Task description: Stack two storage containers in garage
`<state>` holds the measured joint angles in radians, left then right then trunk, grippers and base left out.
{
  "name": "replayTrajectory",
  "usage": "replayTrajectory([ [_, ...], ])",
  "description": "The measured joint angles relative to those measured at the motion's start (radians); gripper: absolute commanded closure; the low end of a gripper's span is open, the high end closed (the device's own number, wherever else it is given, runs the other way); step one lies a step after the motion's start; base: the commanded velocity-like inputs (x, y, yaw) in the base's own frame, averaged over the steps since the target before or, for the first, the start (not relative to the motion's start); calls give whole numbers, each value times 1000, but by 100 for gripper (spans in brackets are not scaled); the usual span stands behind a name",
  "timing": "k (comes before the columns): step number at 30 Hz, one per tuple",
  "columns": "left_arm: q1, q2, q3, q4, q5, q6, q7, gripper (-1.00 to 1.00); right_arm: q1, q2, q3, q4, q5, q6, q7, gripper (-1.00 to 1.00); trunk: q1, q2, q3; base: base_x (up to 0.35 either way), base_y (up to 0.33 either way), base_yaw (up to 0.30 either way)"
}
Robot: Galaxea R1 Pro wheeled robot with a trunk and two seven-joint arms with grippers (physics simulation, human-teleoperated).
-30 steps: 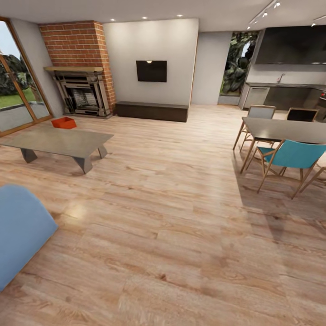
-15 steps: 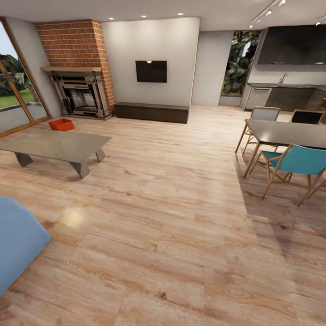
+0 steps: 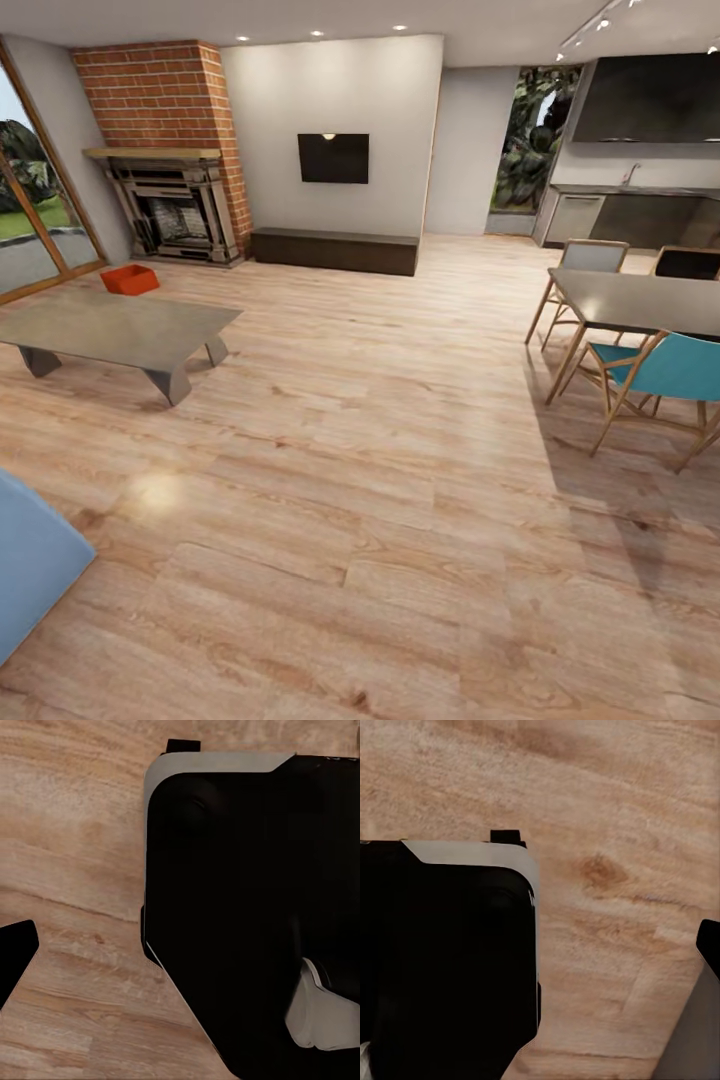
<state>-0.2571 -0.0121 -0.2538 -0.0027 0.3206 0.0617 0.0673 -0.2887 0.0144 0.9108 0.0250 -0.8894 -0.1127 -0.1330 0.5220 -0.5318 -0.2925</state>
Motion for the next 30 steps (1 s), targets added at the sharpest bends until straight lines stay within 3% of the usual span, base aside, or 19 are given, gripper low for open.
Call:
replayTrajectory([
  [30,0,0,0,0,-1,-1,0,-100,0,0,0,0,0,0,0,-100,0,0,0,322,0,0],
])
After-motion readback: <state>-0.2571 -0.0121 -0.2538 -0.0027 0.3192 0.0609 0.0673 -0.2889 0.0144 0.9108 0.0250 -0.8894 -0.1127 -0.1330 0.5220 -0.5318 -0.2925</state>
